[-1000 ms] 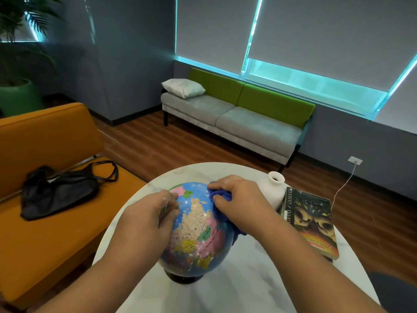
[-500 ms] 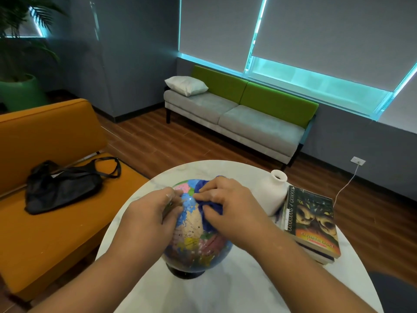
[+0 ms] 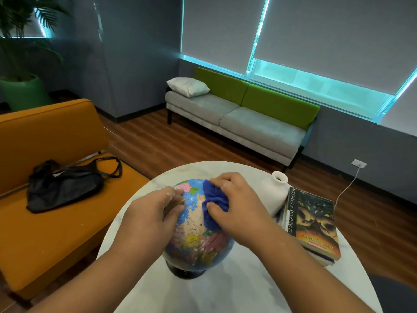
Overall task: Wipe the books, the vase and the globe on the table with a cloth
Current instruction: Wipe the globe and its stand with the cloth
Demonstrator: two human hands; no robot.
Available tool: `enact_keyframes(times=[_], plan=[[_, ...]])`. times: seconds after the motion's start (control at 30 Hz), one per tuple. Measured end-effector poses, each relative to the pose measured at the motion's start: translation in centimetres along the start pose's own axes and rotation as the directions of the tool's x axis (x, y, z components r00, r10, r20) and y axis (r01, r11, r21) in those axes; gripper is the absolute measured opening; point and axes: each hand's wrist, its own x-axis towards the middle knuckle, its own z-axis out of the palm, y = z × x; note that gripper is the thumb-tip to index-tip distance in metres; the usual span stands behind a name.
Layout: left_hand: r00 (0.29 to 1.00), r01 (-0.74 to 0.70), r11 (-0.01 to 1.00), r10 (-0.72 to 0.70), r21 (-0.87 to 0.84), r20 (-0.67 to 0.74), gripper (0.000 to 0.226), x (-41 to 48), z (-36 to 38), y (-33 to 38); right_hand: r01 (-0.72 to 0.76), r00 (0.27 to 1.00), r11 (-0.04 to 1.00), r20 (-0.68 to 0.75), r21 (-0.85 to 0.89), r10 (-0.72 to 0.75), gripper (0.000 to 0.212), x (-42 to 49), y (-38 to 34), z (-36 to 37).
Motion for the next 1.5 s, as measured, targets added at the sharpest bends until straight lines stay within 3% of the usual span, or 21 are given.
enact_keyframes(times=[0.2,0.37,0.57,0.73,0.9,0.97,1.07,1.17,1.23,1.3,1.37,1.43,1.5], plan=[[1.000,0.013,1.000,-0.013,-0.023,0.010,0.014,-0.3,-0.1,-0.2,0.284,0.944,0.950,0.213,-0.130,-0.253,0.042,-1.0,-1.5,-0.4],[1.000,0.011,1.000,-0.010,-0.024,0.013,0.011,-0.1,-0.3,-0.1,0.167,0.983,0.978,0.102,-0.121,-0.155,0.042,-0.6,-1.1,-0.4],[1.000,-0.002,1.000,0.002,0.005,0.018,0.016,-0.1,-0.4,-0.1,0.364,0.907,0.917,0.283,-0.163,-0.310,0.039,-1.6,-2.0,0.1],[0.999,0.039,0.999,-0.039,0.013,0.021,0.012,0.2,-0.2,0.1,0.095,0.993,0.994,0.069,-0.062,-0.091,0.039,-0.8,-0.6,-0.4],[1.000,0.002,0.999,-0.003,0.033,0.016,0.014,0.1,-0.2,0.0,0.335,0.925,0.931,0.239,-0.142,-0.296,0.040,-2.3,-1.6,0.5],[1.000,-0.012,0.999,0.012,0.038,0.007,0.013,0.0,-0.1,0.0,0.254,0.958,0.967,0.141,-0.014,-0.249,0.037,-2.1,-0.5,0.8],[1.000,0.024,1.000,-0.024,0.010,-0.001,0.008,0.2,-0.2,0.1,-0.009,0.997,0.953,-0.069,0.304,0.032,0.034,-1.2,2.2,0.8],[1.000,0.031,0.999,-0.031,0.016,-0.004,0.007,0.2,-0.2,0.0,-0.280,0.949,0.826,0.009,0.488,0.316,0.035,-0.5,4.8,0.7],[1.000,0.016,1.000,-0.016,0.021,-0.002,0.007,0.1,-0.2,0.1,-0.357,0.925,0.788,0.070,0.501,0.374,0.035,-0.6,5.4,0.9],[1.000,0.006,1.000,-0.006,0.026,-0.002,0.007,0.1,-0.2,0.2,-0.282,0.951,0.871,-0.007,0.402,0.311,0.033,-1.1,4.8,1.0],[1.000,-0.011,0.999,0.011,0.050,0.002,0.006,0.1,-0.2,0.3,-0.117,0.987,0.934,-0.068,0.336,0.148,0.034,-1.7,3.2,1.0],[0.999,-0.031,0.997,0.030,0.065,0.016,0.008,0.2,-0.2,0.4,0.063,0.997,0.972,-0.053,0.227,-0.053,0.034,-2.0,1.7,1.2],[0.999,-0.037,0.998,0.036,0.055,0.021,0.011,0.2,-0.1,0.4,0.103,0.994,0.978,-0.051,0.182,-0.095,0.034,-1.9,1.5,1.8]])
